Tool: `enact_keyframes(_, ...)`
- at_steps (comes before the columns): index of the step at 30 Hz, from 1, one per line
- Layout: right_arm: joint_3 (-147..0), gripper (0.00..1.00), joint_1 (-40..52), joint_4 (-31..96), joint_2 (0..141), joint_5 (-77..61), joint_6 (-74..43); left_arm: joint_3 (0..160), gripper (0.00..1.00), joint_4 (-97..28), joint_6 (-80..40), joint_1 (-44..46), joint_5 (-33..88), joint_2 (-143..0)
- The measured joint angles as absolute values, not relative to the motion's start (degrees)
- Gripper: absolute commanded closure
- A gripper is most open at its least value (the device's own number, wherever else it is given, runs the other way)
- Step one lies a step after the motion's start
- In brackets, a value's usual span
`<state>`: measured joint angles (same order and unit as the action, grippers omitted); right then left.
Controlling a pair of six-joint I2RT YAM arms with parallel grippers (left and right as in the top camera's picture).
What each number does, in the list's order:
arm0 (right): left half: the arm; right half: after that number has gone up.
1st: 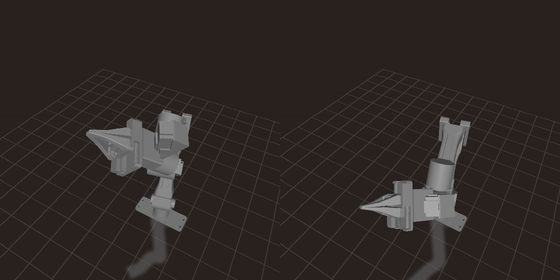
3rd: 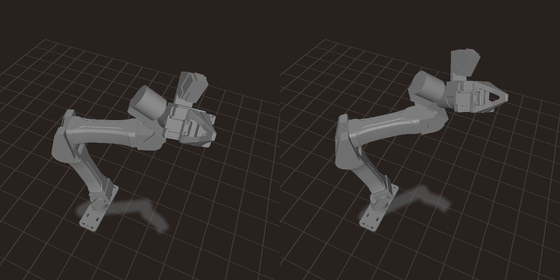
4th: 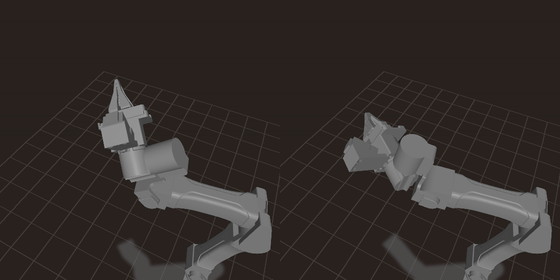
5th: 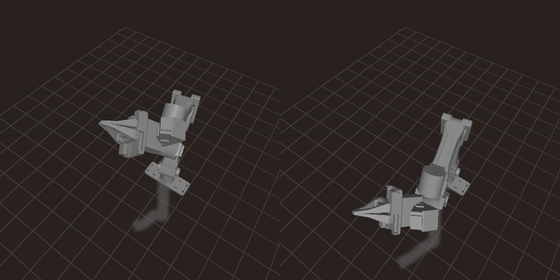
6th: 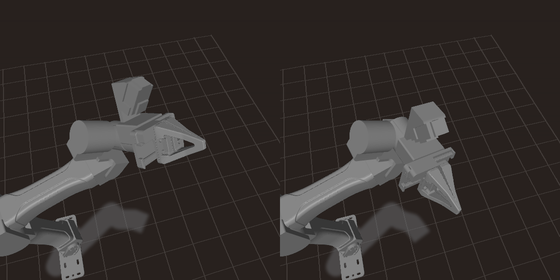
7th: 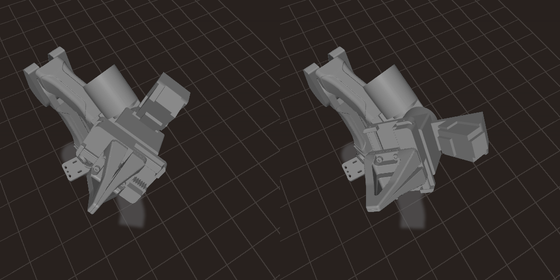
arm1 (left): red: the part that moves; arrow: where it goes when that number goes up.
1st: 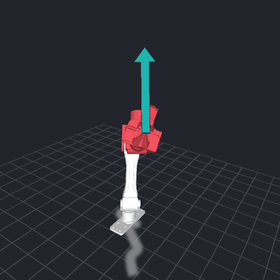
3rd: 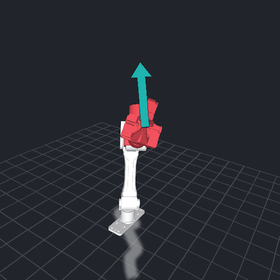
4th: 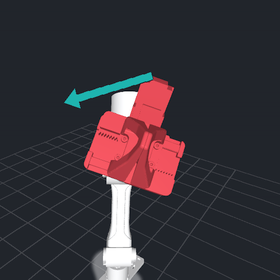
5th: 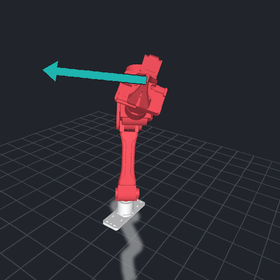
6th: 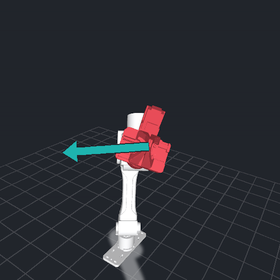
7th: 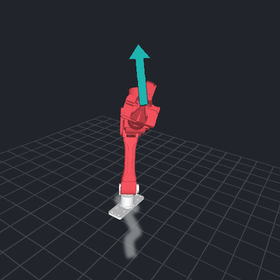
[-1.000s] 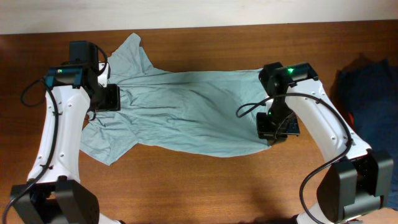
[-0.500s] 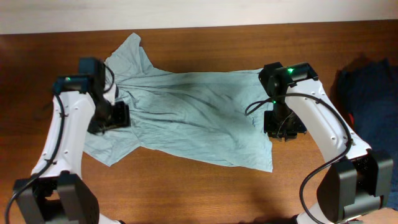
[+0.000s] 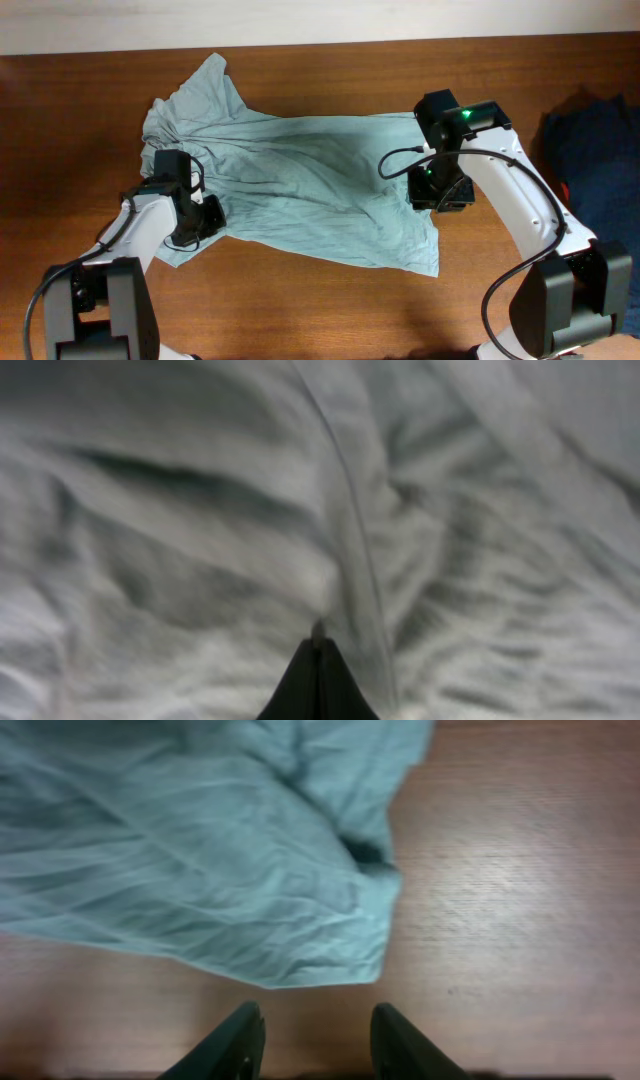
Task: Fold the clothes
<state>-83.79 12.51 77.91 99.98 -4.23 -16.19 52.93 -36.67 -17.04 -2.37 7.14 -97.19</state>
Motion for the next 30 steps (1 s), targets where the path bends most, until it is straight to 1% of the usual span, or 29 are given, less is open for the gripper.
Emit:
enact_keyframes(2, -83.8, 0.66, 12.5, 77.8, 100.0, -5.3, -15.5, 52.8, 0.99, -35.9, -17.2, -2.4, 5.8, -97.2)
enact_keyframes(5, -83.8, 0.67, 12.5, 77.7, 100.0, -6.2, -14.7, 52.1, 0.99, -36.7, -19.1, -2.4, 4.5, -97.2)
enact_keyframes(11, -83.8, 0.70, 12.5, 77.7, 100.0, -7.0, -14.3, 47.8, 0.99, -35.3, -29.8, -2.7, 3.6, -94.9)
enact_keyframes(14, -83.8, 0.73, 12.5, 77.7, 100.0, -7.0, -14.1, 46.0, 0.99, -35.0, -34.9, -3.8, 4.7, -93.6)
enact_keyframes(18, -83.8, 0.72, 12.5, 77.7, 100.0, -7.0, -13.5, 45.1, 1.00, -38.8, -38.4, -7.0, 8.9, -93.0)
enact_keyframes(19, -83.8, 0.71, 12.5, 77.8, 100.0, -7.0, -13.5, 44.9, 1.00, -40.6, -38.7, -7.9, 9.5, -92.9)
enact_keyframes(21, -83.8, 0.65, 12.5, 78.7, 100.0, -7.0, -13.4, 44.2, 1.00, -45.4, -39.3, -10.2, 11.1, -92.4)
enact_keyframes(22, -83.8, 0.64, 12.5, 79.7, 100.0, -7.1, -13.4, 44.1, 1.00, -46.6, -39.3, -10.7, 11.3, -92.2)
enact_keyframes(26, -83.8, 0.64, 12.5, 80.4, 100.0, -7.2, -13.3, 41.2, 1.00, -53.2, -38.7, -12.2, 10.6, -90.0)
enact_keyframes(30, -83.8, 0.65, 12.5, 77.4, 100.1, -7.2, -14.2, 40.1, 1.00, -56.7, -38.4, -12.2, 7.8, -85.2)
